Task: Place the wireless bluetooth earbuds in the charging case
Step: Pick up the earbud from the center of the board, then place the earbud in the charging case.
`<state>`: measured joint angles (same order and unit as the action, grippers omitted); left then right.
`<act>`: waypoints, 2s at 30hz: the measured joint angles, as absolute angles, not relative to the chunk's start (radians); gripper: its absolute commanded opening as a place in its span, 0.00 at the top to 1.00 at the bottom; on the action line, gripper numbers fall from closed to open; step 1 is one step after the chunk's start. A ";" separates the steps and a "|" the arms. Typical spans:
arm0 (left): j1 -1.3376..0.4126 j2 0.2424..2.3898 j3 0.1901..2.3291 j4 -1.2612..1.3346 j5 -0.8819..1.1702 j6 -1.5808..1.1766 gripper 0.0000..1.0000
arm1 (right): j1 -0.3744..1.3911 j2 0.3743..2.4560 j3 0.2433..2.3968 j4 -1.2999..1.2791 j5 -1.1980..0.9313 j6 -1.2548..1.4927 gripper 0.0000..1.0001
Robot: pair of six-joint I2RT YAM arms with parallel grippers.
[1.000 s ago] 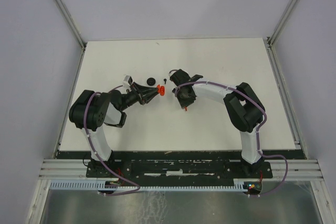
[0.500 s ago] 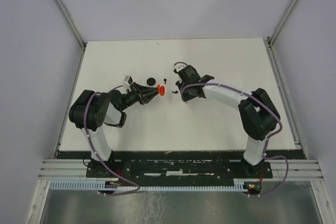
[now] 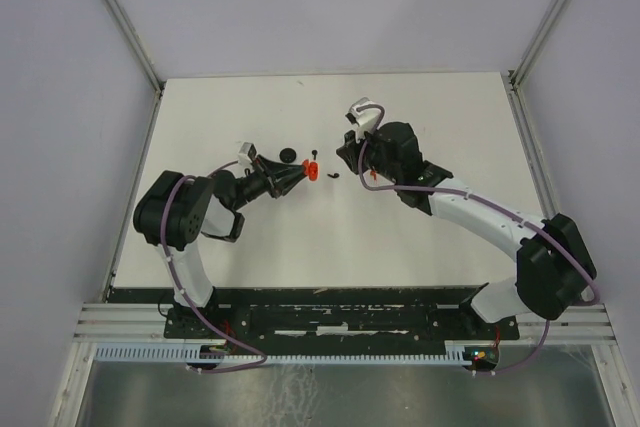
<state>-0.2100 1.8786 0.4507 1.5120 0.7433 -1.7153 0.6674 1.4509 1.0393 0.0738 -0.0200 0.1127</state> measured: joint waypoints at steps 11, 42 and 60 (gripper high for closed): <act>-0.294 1.879 0.495 1.507 0.708 -1.743 0.97 | 0.667 1.439 0.852 0.383 -0.159 0.017 0.97; -0.356 1.879 0.531 1.499 0.662 -1.814 0.97 | 0.697 1.439 0.820 0.464 -0.185 -0.017 0.98; -0.362 1.879 0.531 1.499 0.662 -1.827 0.97 | 0.697 1.439 0.812 0.474 -0.183 -0.017 0.98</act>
<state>-0.3618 1.8786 0.5312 1.4986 0.6624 -1.8267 0.6968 1.4391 0.8124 0.4744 -0.1829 -0.0170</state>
